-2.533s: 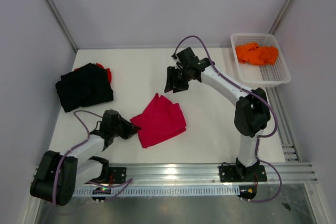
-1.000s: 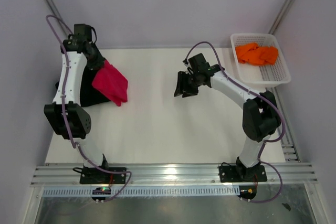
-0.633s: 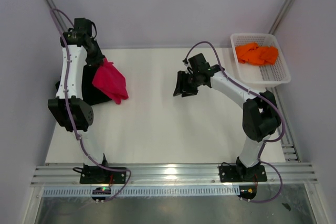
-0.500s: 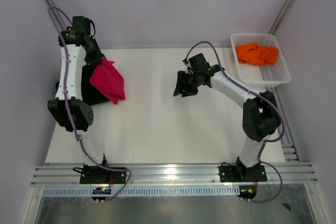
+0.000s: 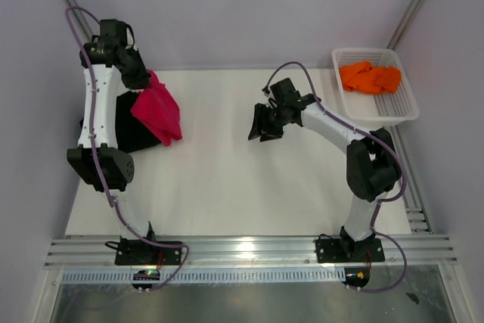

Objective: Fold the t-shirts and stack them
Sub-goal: Put the neatly folded tshirt into the corner of the board with the left arm

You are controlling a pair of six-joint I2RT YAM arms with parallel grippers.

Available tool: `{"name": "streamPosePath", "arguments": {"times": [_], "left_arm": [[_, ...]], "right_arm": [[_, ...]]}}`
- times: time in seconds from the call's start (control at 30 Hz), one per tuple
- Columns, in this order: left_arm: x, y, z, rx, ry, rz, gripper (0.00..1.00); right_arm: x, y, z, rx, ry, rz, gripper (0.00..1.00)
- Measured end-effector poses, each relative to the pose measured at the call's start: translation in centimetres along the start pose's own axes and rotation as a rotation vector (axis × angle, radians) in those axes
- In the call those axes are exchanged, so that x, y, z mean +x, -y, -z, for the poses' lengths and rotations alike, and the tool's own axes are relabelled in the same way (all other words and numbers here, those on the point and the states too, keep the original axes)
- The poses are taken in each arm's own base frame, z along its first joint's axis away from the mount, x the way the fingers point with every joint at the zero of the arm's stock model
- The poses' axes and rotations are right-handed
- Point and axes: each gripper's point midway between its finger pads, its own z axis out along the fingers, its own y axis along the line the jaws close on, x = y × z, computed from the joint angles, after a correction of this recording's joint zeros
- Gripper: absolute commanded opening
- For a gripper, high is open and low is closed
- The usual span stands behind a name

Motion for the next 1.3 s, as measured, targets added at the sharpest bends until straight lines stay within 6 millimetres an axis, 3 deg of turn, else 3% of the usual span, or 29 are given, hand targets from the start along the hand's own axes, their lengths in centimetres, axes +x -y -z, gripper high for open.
{"name": "streamPosePath", "arguments": {"times": [0.27, 0.4, 0.53, 0.67, 0.83, 1.0, 1.17, 1.3], "left_arm": [[-2.0, 1.2, 3.5, 0.057, 0.112, -0.007, 0.0], [-2.9, 0.8, 4.6, 0.046, 0.156, 0.003, 0.0], [-3.9, -1.7, 4.8, 0.008, 0.177, 0.072, 0.0], [-5.5, -6.2, 5.0, -0.049, 0.212, 0.189, 0.0], [-5.9, -12.0, 2.6, -0.092, 0.175, 0.338, 0.0], [-4.9, -17.2, -1.8, -0.135, 0.078, 0.447, 0.0], [-2.9, -20.1, -4.8, -0.169, -0.003, 0.503, 0.0], [-1.8, -21.3, -5.4, -0.192, -0.032, 0.523, 0.0]], "right_arm": [[0.2, 0.2, -0.4, 0.002, -0.01, -0.008, 0.54], [0.2, 0.2, -0.5, 0.003, -0.011, -0.009, 0.54], [0.2, 0.2, -0.5, 0.003, -0.011, -0.009, 0.54], [0.2, 0.3, -0.6, 0.002, -0.008, -0.008, 0.54], [0.3, 0.5, -0.6, 0.009, -0.011, -0.01, 0.54], [0.2, 0.7, -0.6, 0.018, -0.007, -0.011, 0.54], [0.2, 0.8, -0.7, 0.025, -0.004, -0.012, 0.54], [0.2, 1.0, -0.7, 0.035, -0.003, -0.013, 0.54]]}}
